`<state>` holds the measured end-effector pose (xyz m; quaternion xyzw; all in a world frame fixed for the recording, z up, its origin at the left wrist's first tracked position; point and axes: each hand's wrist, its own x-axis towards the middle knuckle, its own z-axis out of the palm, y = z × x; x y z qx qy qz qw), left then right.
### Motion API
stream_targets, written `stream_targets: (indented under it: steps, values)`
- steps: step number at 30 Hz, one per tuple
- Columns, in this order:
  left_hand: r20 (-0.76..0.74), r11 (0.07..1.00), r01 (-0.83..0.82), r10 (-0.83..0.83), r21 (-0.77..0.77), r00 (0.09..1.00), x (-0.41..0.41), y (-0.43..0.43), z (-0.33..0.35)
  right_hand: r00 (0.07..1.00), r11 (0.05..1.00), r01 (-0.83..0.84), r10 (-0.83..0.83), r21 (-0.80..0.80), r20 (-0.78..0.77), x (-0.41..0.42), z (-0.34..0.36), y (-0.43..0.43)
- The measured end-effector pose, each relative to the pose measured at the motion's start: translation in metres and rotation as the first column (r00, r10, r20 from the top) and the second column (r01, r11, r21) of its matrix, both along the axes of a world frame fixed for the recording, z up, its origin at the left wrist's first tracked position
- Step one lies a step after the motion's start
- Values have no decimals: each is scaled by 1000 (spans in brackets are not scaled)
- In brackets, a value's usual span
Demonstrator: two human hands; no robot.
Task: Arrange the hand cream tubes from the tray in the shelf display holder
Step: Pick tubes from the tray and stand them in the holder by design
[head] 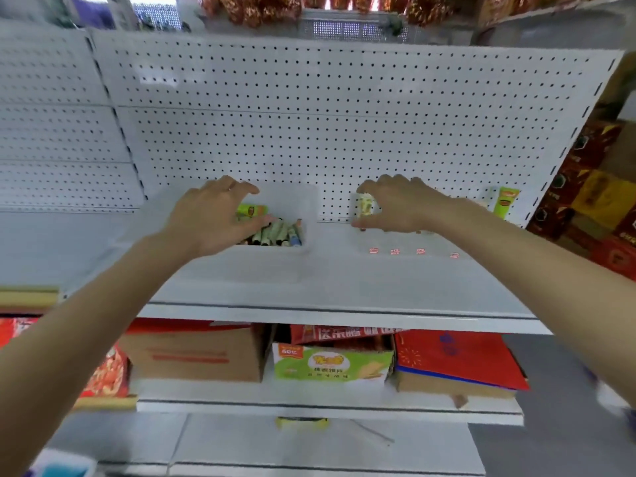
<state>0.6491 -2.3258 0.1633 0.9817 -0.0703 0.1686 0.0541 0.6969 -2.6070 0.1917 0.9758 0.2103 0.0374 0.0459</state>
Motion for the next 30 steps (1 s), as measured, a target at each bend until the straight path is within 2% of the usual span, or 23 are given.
stream_targets:
  steps: [7,13,16,18,19,25,30]
  values:
    - [-12,997,-72,72,-42,997,-1,80,-12,996,996,-82,81,-44,-28,29,5,93]
    - [-18,981,-145,144,-127,989,38,180,-40,982,990,-138,137,4,-132,92,-29,201]
    - [-69,977,-137,127,-163,989,59,217,-55,971,990,-133,139,44,-193,119,-59,239]
    - [-175,957,-149,107,-250,979,116,281,-69,960,995,-45,67,83,-273,172,-91,297]
    - [-168,946,-132,84,-296,982,115,281,-76,954,994,-36,64,102,-292,170,-95,297]
    - [-269,801,-102,-76,-590,960,176,309,-113,893,930,216,-64,297,-446,219,-141,333]
    - [-322,650,-154,-147,-744,935,207,307,-134,891,835,310,-88,455,-445,242,-165,342]
